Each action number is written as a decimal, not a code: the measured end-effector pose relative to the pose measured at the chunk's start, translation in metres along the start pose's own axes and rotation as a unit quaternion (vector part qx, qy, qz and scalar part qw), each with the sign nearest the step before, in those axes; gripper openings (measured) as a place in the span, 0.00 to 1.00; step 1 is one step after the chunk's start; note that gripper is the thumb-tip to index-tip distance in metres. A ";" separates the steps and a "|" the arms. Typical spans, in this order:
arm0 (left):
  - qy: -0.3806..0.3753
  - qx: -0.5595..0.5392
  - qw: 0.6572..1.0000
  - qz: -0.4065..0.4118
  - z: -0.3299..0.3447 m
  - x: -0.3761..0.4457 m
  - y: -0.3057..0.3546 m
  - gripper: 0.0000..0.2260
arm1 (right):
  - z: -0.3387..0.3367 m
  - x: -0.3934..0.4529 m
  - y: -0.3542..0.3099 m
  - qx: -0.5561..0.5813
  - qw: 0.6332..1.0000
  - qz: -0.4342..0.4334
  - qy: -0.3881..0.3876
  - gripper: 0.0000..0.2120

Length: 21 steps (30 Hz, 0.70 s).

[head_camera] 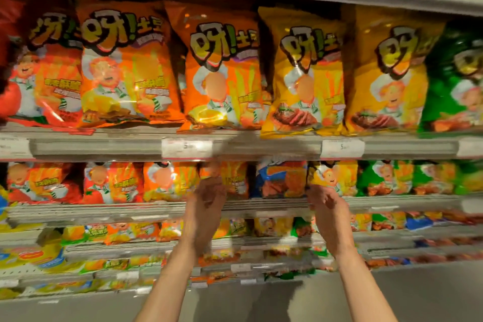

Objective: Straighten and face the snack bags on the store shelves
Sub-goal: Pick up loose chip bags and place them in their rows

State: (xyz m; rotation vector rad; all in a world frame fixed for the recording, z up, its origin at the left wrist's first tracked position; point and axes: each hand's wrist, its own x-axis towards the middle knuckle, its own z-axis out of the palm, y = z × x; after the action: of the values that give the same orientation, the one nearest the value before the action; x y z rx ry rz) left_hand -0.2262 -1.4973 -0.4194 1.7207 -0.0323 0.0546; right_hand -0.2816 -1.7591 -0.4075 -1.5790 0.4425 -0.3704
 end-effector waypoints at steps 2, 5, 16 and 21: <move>-0.002 0.034 0.999 0.003 0.029 0.003 0.009 0.07 | -0.012 0.020 0.003 -0.054 0.998 -0.021 -0.007 0.10; 0.017 0.092 0.995 0.025 0.067 0.011 0.016 0.06 | -0.019 0.038 -0.001 -0.124 0.990 -0.072 -0.011 0.12; 0.003 0.181 0.982 -0.044 0.121 0.017 0.008 0.21 | -0.017 0.061 0.008 -0.129 0.971 -0.061 -0.192 0.16; 0.018 0.151 0.987 -0.047 0.123 0.018 0.022 0.14 | -0.022 0.066 0.003 -0.105 0.971 -0.029 -0.211 0.15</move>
State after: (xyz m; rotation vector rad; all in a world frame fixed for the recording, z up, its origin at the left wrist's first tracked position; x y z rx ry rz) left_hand -0.2076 -1.6221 -0.4150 2.0219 0.0892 0.0215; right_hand -0.2351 -1.8105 -0.4115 -1.8231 0.1069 -0.0239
